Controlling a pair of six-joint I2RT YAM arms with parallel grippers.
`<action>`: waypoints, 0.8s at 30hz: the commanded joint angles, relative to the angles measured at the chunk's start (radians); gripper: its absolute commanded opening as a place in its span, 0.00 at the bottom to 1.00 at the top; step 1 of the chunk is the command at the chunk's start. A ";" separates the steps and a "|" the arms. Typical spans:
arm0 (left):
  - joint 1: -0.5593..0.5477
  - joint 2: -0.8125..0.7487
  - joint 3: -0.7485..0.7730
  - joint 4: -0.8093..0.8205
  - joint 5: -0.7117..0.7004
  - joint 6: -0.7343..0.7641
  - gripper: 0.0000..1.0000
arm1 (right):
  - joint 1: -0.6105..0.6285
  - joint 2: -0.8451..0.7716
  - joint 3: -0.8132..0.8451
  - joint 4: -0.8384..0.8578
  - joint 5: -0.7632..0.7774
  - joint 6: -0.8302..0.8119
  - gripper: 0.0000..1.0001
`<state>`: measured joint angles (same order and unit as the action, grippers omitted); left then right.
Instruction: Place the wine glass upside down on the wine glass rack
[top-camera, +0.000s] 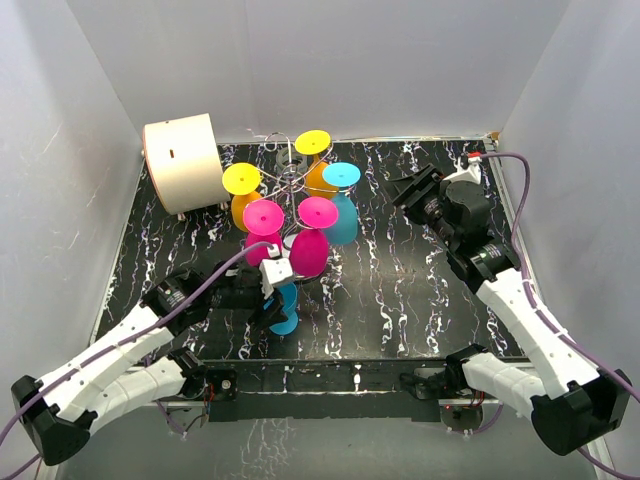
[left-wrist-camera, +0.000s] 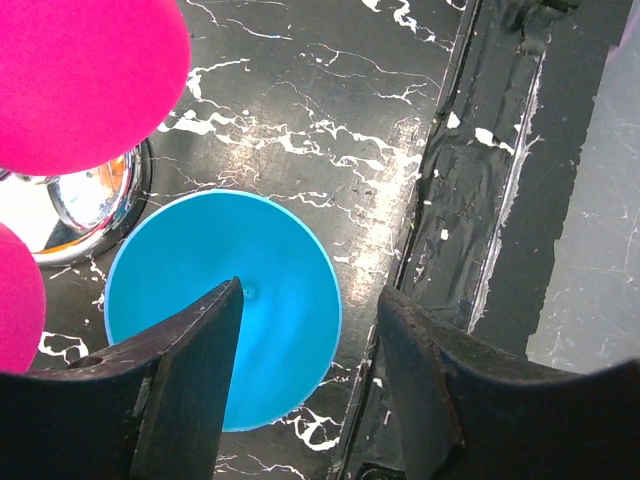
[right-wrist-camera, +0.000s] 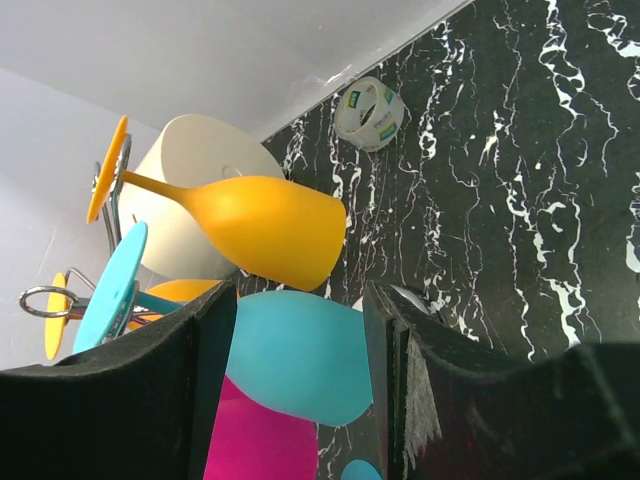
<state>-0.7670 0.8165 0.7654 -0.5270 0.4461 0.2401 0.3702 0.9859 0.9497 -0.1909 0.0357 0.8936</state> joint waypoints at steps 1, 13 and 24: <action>-0.038 0.013 -0.019 0.003 -0.045 0.075 0.52 | -0.015 -0.032 -0.002 0.025 0.020 0.005 0.52; -0.097 0.077 -0.010 -0.009 -0.054 0.108 0.30 | -0.039 -0.084 -0.028 0.001 0.035 0.019 0.52; -0.101 0.059 0.137 0.099 0.086 0.003 0.00 | -0.045 -0.107 -0.023 -0.041 0.067 0.030 0.53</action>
<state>-0.8616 0.8997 0.8337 -0.5022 0.4465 0.2913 0.3309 0.9104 0.9184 -0.2436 0.0677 0.9161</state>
